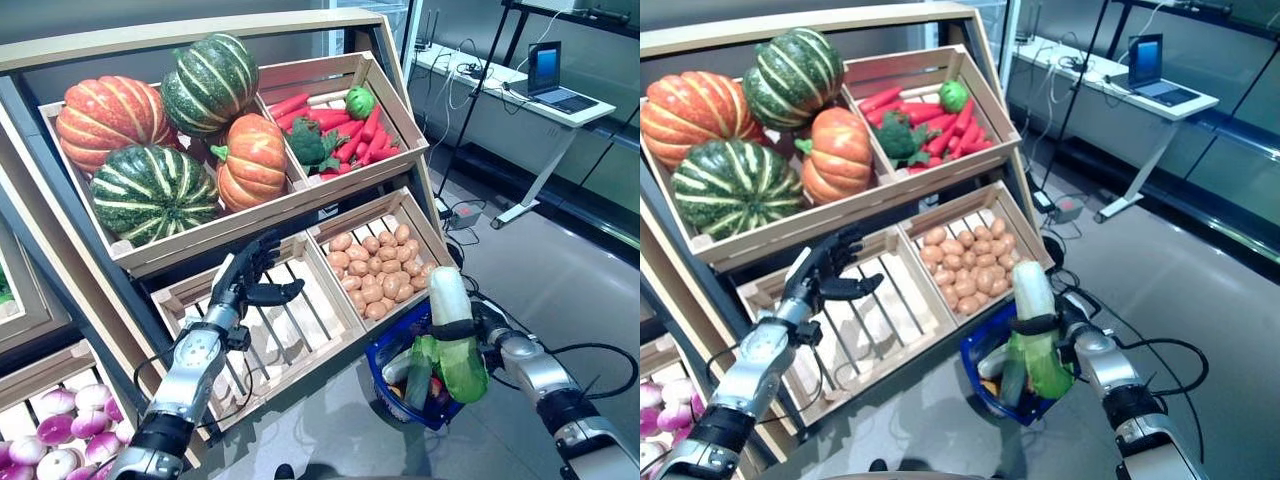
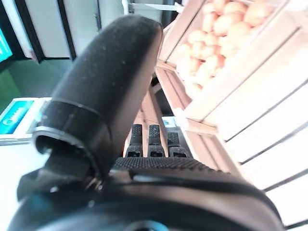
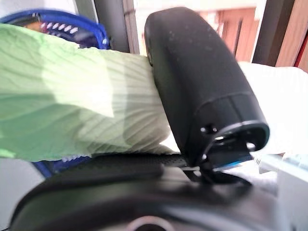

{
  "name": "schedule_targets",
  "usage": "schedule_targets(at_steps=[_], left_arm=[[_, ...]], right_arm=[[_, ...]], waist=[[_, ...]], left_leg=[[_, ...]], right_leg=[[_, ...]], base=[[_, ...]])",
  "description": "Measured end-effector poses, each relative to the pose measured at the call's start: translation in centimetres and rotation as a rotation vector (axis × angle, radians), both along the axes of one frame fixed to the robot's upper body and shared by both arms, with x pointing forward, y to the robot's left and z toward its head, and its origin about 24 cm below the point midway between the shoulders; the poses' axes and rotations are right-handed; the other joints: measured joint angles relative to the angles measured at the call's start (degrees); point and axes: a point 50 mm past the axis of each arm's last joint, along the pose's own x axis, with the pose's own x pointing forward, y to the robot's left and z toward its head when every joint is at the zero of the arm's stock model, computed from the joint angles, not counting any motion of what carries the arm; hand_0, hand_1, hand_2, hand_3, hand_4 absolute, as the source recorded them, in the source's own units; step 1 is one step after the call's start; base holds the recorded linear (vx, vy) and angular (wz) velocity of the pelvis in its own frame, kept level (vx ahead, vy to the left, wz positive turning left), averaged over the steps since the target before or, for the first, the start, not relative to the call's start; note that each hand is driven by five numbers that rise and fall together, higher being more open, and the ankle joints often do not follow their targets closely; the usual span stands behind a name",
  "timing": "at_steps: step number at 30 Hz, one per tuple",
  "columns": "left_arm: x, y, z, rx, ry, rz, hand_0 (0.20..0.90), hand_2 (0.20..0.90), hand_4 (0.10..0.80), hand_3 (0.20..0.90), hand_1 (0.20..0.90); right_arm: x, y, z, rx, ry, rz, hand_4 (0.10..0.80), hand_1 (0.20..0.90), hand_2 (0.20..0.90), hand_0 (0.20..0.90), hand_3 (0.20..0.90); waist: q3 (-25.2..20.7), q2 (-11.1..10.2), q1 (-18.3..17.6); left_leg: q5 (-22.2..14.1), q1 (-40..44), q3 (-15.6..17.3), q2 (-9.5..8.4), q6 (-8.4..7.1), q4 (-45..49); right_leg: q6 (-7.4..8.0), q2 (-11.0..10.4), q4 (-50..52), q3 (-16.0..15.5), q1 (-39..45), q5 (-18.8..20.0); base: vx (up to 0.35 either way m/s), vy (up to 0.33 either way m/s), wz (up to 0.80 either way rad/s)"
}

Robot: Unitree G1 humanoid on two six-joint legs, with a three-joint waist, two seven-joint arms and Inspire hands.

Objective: Put vegetables into the basket

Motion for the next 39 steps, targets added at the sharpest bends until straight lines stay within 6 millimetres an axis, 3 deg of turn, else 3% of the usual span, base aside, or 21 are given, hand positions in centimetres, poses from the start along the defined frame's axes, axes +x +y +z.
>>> schedule_targets(at_steps=[3,7,9,11,13,16,20,30,31,32,39], left_arm=[[1.1,-0.3,0.9,-0.027,-0.035,0.009,0.900,0.900,0.800,0.900,0.900],[3.5,-1.3,4.1,-0.037,-0.147,-0.006,0.900,0.900,0.800,0.900,0.900],[3.7,-1.2,4.5,-0.034,-0.166,0.002,0.900,0.900,0.800,0.900,0.900],[4.4,-1.9,5.8,-0.058,-0.221,-0.009,0.900,0.900,0.800,0.900,0.900],[4.7,-2.0,6.5,-0.073,-0.246,-0.006,0.900,0.900,0.800,0.900,0.900],[4.8,-2.0,6.6,-0.102,-0.246,0.003,0.900,0.900,0.800,0.900,0.900],[4.8,-2.4,6.3,-0.125,-0.243,0.002,0.900,0.900,0.800,0.900,0.900],[4.7,-3.4,6.2,-0.154,-0.263,-0.040,0.900,0.900,0.800,0.900,0.900],[4.8,-3.6,6.3,-0.153,-0.266,-0.046,0.900,0.900,0.800,0.900,0.900],[4.8,-3.6,6.3,-0.153,-0.267,-0.049,0.900,0.900,0.800,0.900,0.900],[4.8,-3.5,6.5,-0.188,-0.270,-0.040,0.900,0.900,0.800,0.900,0.900]], right_arm=[[0.8,-1.7,0.2,-0.016,-0.013,-0.123,0.400,0.300,0.300,0.300,0.300],[3.9,-3.1,3.7,0.028,-0.129,-0.248,0.400,0.300,0.300,0.300,0.300],[4.6,-3.3,4.8,0.076,-0.179,-0.278,0.400,0.300,0.300,0.300,0.300],[5.4,-4.8,7.0,0.096,-0.255,-0.336,0.400,0.300,0.300,0.300,0.300],[5.8,-5.6,8.2,0.114,-0.300,-0.372,0.400,0.300,0.300,0.300,0.300],[5.8,-6.1,8.2,0.169,-0.295,-0.437,0.400,0.300,0.300,0.300,0.300],[5.6,-6.4,8.1,0.290,-0.311,-0.516,0.400,0.300,0.300,0.300,0.300],[6.6,-7.2,10.7,0.430,-0.404,-0.596,0.400,0.300,0.300,0.300,0.300],[6.5,-7.5,10.9,0.424,-0.409,-0.600,0.692,0.738,0.738,0.738,0.738],[6.4,-7.8,11.1,0.418,-0.414,-0.604,0.800,0.900,0.900,0.900,0.900],[6.0,-9.7,13.2,0.380,-0.470,-0.626,0.800,0.900,0.900,0.900,0.900]], waist=[[3.81,0.38,0.68],[13.71,2.27,1.96],[15.91,2.62,2.07],[19.45,3.85,2.72],[21.48,4.48,3.02],[22.61,4.44,3.18],[22.90,4.65,3.65],[23.80,5.70,2.89],[23.83,5.74,2.90],[23.83,5.75,2.91],[23.85,5.79,2.91]], left_leg=[[-0.64,-6.86,-1.72,0.66,-0.18,6.30],[-4.17,-17.45,-2.97,2.08,0.31,19.29],[-6.06,-21.85,-3.19,1.99,0.79,24.73],[-8.82,-28.39,-3.43,1.85,1.53,33.10],[-9.30,-32.88,-3.02,1.73,2.16,37.33],[-12.01,-38.20,-3.55,0.79,2.65,44.66],[-16.45,-44.37,-4.69,0.20,2.97,55.19],[-20.81,-54.06,-5.84,0.16,3.12,68.17],[-20.92,-54.67,-5.96,0.08,3.12,68.79],[-21.02,-55.15,-6.06,0.10,3.00,69.25],[-21.25,-56.10,-6.08,0.30,2.88,70.17]], right_leg=[[-0.82,-0.22,5.80,-0.63,-5.72,-0.93],[-2.25,-0.85,18.50,-0.90,-15.04,-5.37],[-2.36,-2.26,25.77,-0.67,-19.91,-8.20],[-2.23,-4.68,35.43,-0.39,-26.42,-11.72],[-2.51,-6.50,40.98,-0.43,-30.88,-13.40],[-2.09,-9.40,49.26,-0.01,-35.80,-16.97],[-1.88,-11.74,59.66,1.43,-41.05,-21.97],[-2.08,-13.38,72.62,4.42,-50.49,-27.00],[-2.04,-13.55,73.38,4.54,-51.11,-27.34],[-2.00,-13.58,73.95,4.68,-51.63,-27.47],[-1.97,-13.44,75.00,5.25,-52.95,-27.73]], base=[[-0.347,-0.099,0.18],[-0.271,0.006,0.16],[-0.259,0.057,0.13],[-0.219,0.041,0.16],[-0.178,0.036,0.24],[-0.116,0.026,0.25],[-0.058,-0.013,0.16],[-0.068,0.016,0.03],[-0.028,0.014,0.04],[0.000,0.000,0.00],[0.000,0.000,0.00]])
